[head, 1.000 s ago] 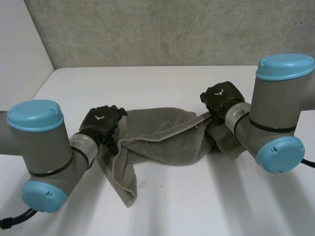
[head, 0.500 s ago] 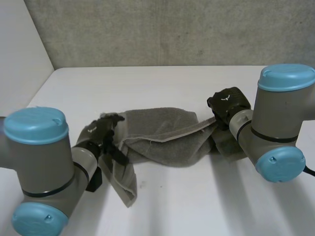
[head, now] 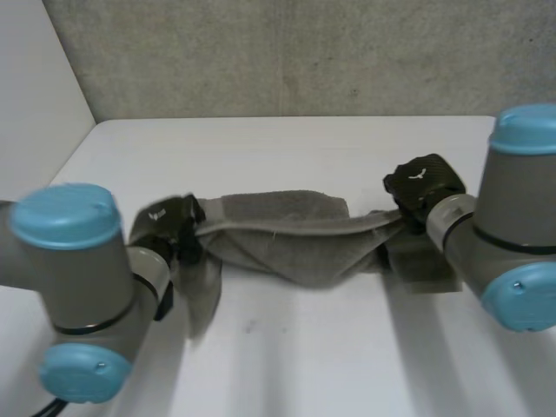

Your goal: Fold the towel.

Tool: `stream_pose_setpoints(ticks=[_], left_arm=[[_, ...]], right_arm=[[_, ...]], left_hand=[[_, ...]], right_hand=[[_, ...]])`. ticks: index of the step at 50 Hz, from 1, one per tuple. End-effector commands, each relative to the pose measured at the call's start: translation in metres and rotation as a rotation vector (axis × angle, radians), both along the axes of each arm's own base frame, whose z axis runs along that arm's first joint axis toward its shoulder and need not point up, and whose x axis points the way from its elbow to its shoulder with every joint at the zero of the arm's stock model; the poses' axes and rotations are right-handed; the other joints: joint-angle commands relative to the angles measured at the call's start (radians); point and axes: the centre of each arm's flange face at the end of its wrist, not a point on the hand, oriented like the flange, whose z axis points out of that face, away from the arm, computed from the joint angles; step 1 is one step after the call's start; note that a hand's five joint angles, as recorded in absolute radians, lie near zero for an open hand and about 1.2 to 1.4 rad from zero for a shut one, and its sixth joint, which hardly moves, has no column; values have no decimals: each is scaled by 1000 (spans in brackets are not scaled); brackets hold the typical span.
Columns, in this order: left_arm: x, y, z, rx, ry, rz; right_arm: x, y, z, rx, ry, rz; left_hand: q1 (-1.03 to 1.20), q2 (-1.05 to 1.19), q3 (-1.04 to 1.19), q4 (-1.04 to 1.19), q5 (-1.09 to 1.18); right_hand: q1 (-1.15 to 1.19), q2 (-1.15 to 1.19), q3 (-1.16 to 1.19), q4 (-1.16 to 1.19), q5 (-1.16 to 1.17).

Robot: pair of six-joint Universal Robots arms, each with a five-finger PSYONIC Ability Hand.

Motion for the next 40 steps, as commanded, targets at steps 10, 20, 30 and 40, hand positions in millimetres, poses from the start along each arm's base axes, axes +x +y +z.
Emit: stream_pose_setpoints(ticks=[10,20,30,40], left_arm=[[34,1,17,-74,-544,-234],[17,-37,7,-98,-662,-290],[-23,-133,131,-807,-705,-48],[-14,-134,214,-1216,-569,229]], right_arm=[[-35,21,6,161,313,62],[-21,-8,-5,92,411,127],[9,-100,133,-750,144,-97],[10,-83,200,-1147,-1,-97]], left_hand=[[254,211,207,208,222],[254,211,207,208,222],[254,211,207,208,222],[254,211,207,208,222]], right_hand=[[447,228,212,206,247],[447,228,212,206,247],[447,228,212,206,247],[447,228,212,206,247]])
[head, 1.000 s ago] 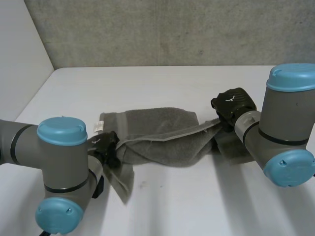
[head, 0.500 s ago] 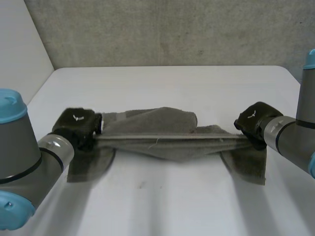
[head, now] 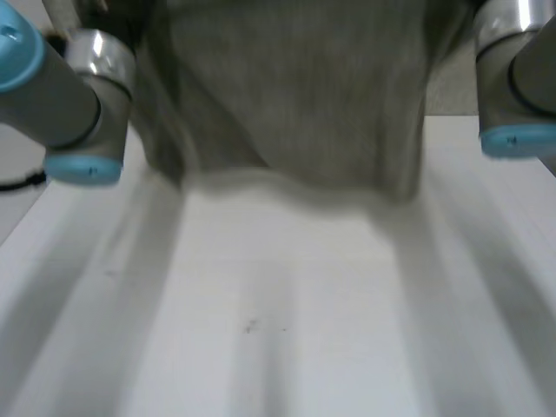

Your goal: Fold the towel.

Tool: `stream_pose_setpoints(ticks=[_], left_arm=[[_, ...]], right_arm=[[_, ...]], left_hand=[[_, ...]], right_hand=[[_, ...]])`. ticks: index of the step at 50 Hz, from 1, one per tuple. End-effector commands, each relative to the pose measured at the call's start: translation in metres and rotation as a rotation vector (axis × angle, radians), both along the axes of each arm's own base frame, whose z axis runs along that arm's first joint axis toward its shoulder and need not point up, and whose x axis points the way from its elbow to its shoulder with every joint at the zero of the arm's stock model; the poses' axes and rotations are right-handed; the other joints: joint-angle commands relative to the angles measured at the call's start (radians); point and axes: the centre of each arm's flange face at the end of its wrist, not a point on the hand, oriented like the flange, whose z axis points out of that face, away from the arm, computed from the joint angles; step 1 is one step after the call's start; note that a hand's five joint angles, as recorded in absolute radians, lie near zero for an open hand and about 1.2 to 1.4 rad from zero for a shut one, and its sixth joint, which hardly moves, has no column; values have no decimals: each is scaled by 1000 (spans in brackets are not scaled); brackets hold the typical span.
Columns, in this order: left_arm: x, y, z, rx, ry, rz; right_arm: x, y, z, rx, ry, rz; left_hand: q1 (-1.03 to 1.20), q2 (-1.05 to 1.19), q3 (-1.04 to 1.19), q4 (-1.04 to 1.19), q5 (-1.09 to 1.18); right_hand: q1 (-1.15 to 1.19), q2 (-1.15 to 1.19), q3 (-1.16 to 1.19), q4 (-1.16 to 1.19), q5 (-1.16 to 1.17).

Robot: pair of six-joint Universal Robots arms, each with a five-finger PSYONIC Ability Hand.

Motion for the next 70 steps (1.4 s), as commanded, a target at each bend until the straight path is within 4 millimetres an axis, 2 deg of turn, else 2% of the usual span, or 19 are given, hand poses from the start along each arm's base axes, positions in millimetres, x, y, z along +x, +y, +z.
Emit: stream_pose_setpoints(ticks=[1,5,7,8,9,12,13,14,15,19,24,30,36,43,48,50,54,65,70], left_arm=[[14,7,21,-148,85,21],[19,10,-18,-19,47,22],[22,16,-63,108,0,19],[22,16,-63,109,-1,19],[24,23,-95,190,-34,18],[27,32,-137,297,-79,18],[27,32,-137,297,-79,18],[28,35,-159,350,-102,19],[29,38,-179,400,-121,20],[32,47,-211,493,-158,20],[37,64,-241,599,-211,23],[44,82,-242,661,-237,19],[49,90,-239,709,-256,22],[68,78,-243,731,-241,81],[77,78,-243,754,-236,109],[80,88,-240,763,-238,104],[82,97,-230,751,-233,101],[95,147,-205,814,-317,104],[104,176,-185,869,-430,106]], right_arm=[[1,17,8,-105,11,64],[1,18,-31,26,61,81],[0,21,-74,164,110,98],[0,25,-92,220,135,115],[0,25,-92,221,136,115],[0,33,-131,332,179,143],[0,37,-151,384,200,150],[0,37,-151,385,200,151],[-1,39,-175,450,216,154],[-6,53,-232,623,265,157],[-11,68,-264,777,308,159],[-19,79,-264,879,321,153],[-26,94,-240,963,241,162],[-39,96,-229,1036,130,144],[-46,93,-231,1051,116,122],[-47,94,-232,1055,117,122],[-48,95,-234,1065,117,118],[-64,104,-220,1143,122,75],[-82,139,-187,1302,224,53]], left_hand=[[226,179,181,179,177],[226,179,181,179,177],[226,179,181,179,177],[226,179,181,179,177],[226,179,181,179,177],[226,179,181,179,177],[226,179,181,179,177],[226,179,181,179,177],[226,179,181,179,177],[226,179,181,179,177],[226,179,181,179,177],[226,179,181,179,177],[-524,-571,-569,-571,-573],[-734,-781,-778,-781,-783],[-664,-710,-708,-710,-712],[-66,-112,-110,-112,-114],[224,178,180,178,175],[226,179,181,179,177],[226,179,181,179,177]], right_hand=[[447,225,212,204,211],[447,225,212,204,211],[447,225,212,204,211],[447,225,212,204,211],[447,225,212,204,211],[447,225,212,204,211],[447,225,212,204,211],[447,225,212,204,211],[447,225,212,204,211],[447,225,212,204,211],[447,225,212,204,211],[447,225,212,204,211],[447,225,212,204,211],[447,225,212,204,211],[447,225,212,204,211],[447,225,212,204,211],[447,225,212,204,211],[447,225,212,204,211],[447,225,212,204,211]])
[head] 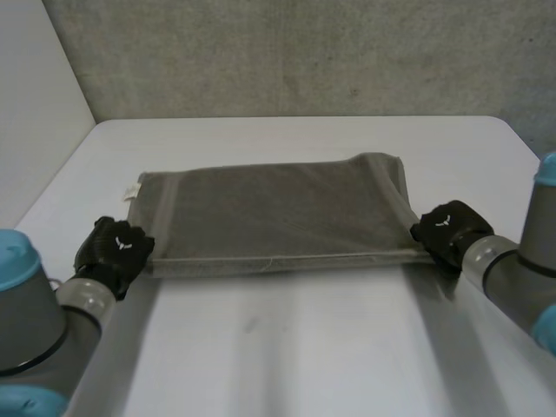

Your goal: Fold the towel.

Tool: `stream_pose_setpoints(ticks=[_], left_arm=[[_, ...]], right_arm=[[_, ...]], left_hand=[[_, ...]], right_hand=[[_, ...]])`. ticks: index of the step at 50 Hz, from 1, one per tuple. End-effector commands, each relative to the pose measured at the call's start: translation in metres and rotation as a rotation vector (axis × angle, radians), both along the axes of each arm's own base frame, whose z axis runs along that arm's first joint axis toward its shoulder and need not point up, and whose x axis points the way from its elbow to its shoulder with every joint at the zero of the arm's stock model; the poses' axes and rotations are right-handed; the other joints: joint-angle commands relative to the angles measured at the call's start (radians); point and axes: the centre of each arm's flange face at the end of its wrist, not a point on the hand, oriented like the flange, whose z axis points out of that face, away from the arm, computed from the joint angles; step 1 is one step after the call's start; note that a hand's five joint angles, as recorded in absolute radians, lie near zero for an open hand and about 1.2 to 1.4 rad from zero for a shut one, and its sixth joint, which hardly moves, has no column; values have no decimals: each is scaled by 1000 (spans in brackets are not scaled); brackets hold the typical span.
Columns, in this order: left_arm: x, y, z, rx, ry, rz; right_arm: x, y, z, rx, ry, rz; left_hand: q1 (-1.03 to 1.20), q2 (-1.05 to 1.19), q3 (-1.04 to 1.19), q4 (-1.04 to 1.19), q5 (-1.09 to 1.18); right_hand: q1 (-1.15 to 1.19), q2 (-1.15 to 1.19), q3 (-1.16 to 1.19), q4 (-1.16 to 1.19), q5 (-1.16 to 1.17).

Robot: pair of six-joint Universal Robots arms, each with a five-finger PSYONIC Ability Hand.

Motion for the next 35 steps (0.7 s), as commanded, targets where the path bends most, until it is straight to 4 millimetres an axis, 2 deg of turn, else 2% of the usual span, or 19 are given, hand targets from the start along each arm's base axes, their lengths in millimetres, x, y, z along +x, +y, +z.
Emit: stream_pose_setpoints(ticks=[1,2,4,5,7,8,10,14,16,19,21,22,24,27,29,30,32,33,35], left_arm=[[14,47,34,91,-138,-40],[14,47,34,91,-138,-40],[17,56,53,62,-135,-40],[17,56,53,62,-135,-40],[17,59,67,14,-124,-41],[17,59,67,14,-124,-41],[15,56,74,-14,-113,-50],[11,48,71,-7,-111,-68],[2,32,54,39,-124,-90],[-2,20,47,50,-127,-92],[-9,-4,36,61,-132,-88],[-9,-4,36,61,-132,-88],[-15,-26,29,53,-134,-83],[-18,-35,26,44,-130,-85],[-24,-55,22,7,-118,-82],[-24,-55,22,7,-118,-82],[-31,-79,17,-68,-100,-78],[-31,-79,17,-68,-100,-78],[-35,-92,15,-111,-88,-76]], right_arm=[[-22,37,37,176,110,18],[-28,44,45,196,144,27],[-33,48,53,192,171,30],[-35,49,60,168,185,37],[-35,50,64,143,197,47],[-35,49,67,123,204,52],[-35,47,67,108,205,50],[-31,35,58,72,206,49],[-25,15,40,49,222,55],[-20,3,36,10,230,58],[-12,-18,31,-62,252,38],[-12,-18,31,-62,252,38],[-5,-36,26,-119,275,-4],[-3,-45,25,-146,275,-19],[2,-60,21,-194,261,-25],[2,-60,21,-194,261,-25],[10,-77,13,-257,229,-1],[10,-77,13,-257,229,-1],[16,-85,8,-296,212,20]], left_hand=[[238,185,187,186,199],[238,185,187,186,199],[238,185,187,186,199],[238,185,187,186,199],[238,185,187,186,199],[238,185,187,186,199],[238,185,187,186,199],[238,185,187,186,199],[238,185,187,186,199],[238,185,187,186,199],[238,185,187,186,199],[238,185,187,186,199],[238,185,187,186,199],[238,185,187,186,199],[238,185,187,186,199],[238,185,187,186,199],[238,185,187,186,199],[238,185,187,186,199],[238,185,187,186,199]], right_hand=[[447,223,212,203,203],[447,223,212,203,203],[447,223,212,203,203],[447,223,212,203,203],[447,223,212,203,203],[447,223,212,203,203],[447,223,212,203,203],[447,223,212,203,203],[447,223,212,203,203],[447,223,212,203,203],[447,223,212,203,203],[447,223,212,203,203],[447,223,212,203,203],[447,223,212,203,203],[447,223,212,203,203],[447,223,212,203,203],[447,223,212,203,203],[447,223,212,203,203],[447,223,212,203,203]])
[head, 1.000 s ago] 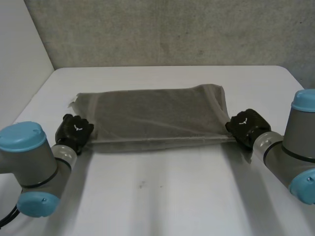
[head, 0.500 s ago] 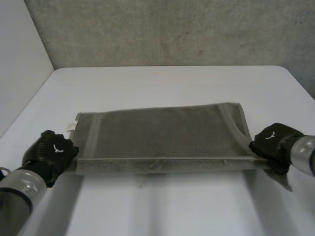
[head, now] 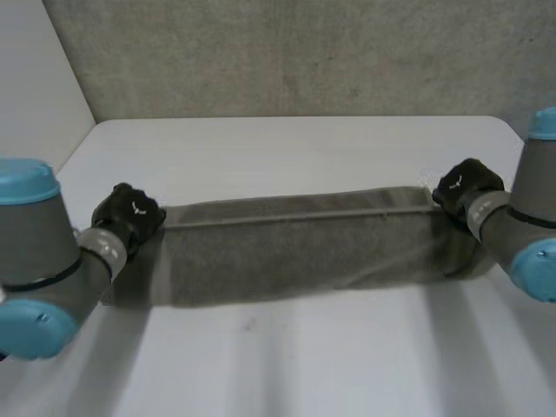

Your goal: Fold the towel.

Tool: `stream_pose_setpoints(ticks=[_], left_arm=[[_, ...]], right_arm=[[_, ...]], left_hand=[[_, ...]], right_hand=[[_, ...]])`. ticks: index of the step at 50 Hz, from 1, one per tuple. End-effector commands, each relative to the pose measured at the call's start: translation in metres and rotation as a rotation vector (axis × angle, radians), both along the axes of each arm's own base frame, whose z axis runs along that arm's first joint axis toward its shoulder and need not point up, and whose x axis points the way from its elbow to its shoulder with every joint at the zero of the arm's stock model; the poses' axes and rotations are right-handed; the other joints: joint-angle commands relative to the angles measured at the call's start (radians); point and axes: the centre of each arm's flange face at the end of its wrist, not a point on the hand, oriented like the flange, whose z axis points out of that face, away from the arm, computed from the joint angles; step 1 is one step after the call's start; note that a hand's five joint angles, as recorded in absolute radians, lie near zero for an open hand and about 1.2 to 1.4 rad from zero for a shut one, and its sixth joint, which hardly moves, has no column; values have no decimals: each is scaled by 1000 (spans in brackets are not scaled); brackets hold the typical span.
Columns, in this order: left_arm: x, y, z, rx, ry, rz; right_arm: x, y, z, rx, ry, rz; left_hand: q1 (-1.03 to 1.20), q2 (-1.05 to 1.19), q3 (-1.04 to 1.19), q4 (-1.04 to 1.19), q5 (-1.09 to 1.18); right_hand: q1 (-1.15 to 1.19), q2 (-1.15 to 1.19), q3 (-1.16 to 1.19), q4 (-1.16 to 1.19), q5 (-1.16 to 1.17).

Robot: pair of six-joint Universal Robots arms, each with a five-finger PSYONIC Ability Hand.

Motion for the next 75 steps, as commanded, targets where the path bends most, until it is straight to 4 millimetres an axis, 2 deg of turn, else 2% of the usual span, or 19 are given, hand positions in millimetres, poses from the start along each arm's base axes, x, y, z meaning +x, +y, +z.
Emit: stream_pose_setpoints(ticks=[1,9,14,16,17,18,19,21,22,24,26,30,35,36,41,50,56,69,75], left_arm=[[-17,-57,-10,-171,52,2],[-31,-106,-19,-295,90,11],[-39,-124,3,-386,120,2],[-43,-138,46,-526,170,6],[-43,-138,47,-527,170,6],[-45,-143,78,-625,212,10],[-45,-143,78,-626,212,11],[-43,-141,144,-832,319,21],[-43,-141,144,-833,319,21],[-36,-133,186,-941,455,32],[-33,-130,194,-945,514,35],[-29,-126,176,-850,547,49],[-23,-117,101,-620,467,83],[-23,-116,101,-620,467,83],[-18,-89,28,-403,394,76],[-10,-40,-37,-160,308,44],[1,-12,-29,-124,255,53],[47,115,37,143,99,89],[46,122,49,111,111,60]], right_arm=[[21,-39,-16,-152,-57,85],[38,-81,-28,-361,-85,139],[44,-97,-16,-468,-109,160],[48,-112,32,-643,-150,159],[48,-112,32,-644,-150,159],[49,-116,70,-764,-185,149],[49,-116,71,-765,-186,149],[44,-109,147,-977,-281,138],[44,-109,147,-978,-282,138],[36,-98,185,-1041,-415,150],[35,-94,190,-1024,-472,161],[32,-90,171,-903,-511,165],[34,-70,103,-608,-458,195],[34,-70,102,-607,-458,195],[33,-46,32,-367,-419,219],[25,-12,-37,-98,-331,189],[18,6,-33,-9,-300,166],[-35,84,61,162,-200,58],[-40,102,69,170,-130,83]], left_hand=[[212,180,181,179,181],[212,180,181,179,181],[212,180,181,179,181],[212,180,181,179,181],[212,180,181,179,181],[212,180,181,179,181],[212,180,181,179,181],[212,180,181,179,181],[212,180,181,179,181],[212,180,181,179,181],[212,180,181,179,181],[212,180,181,179,181],[212,180,181,179,181],[212,180,181,179,181],[212,180,181,179,181],[212,180,181,179,181],[212,180,181,179,181],[212,180,181,179,181],[212,180,181,179,181]], right_hand=[[447,223,212,203,201],[447,223,212,203,201],[447,223,212,203,201],[447,223,212,203,201],[447,223,212,203,201],[447,223,212,203,201],[447,223,212,203,201],[447,223,212,203,201],[447,223,212,203,201],[447,223,212,203,201],[447,223,212,203,201],[447,223,212,203,201],[447,223,212,203,201],[447,223,212,203,201],[447,223,212,203,201],[447,223,212,203,201],[447,223,212,203,201],[447,223,212,203,201],[447,223,212,203,201]])
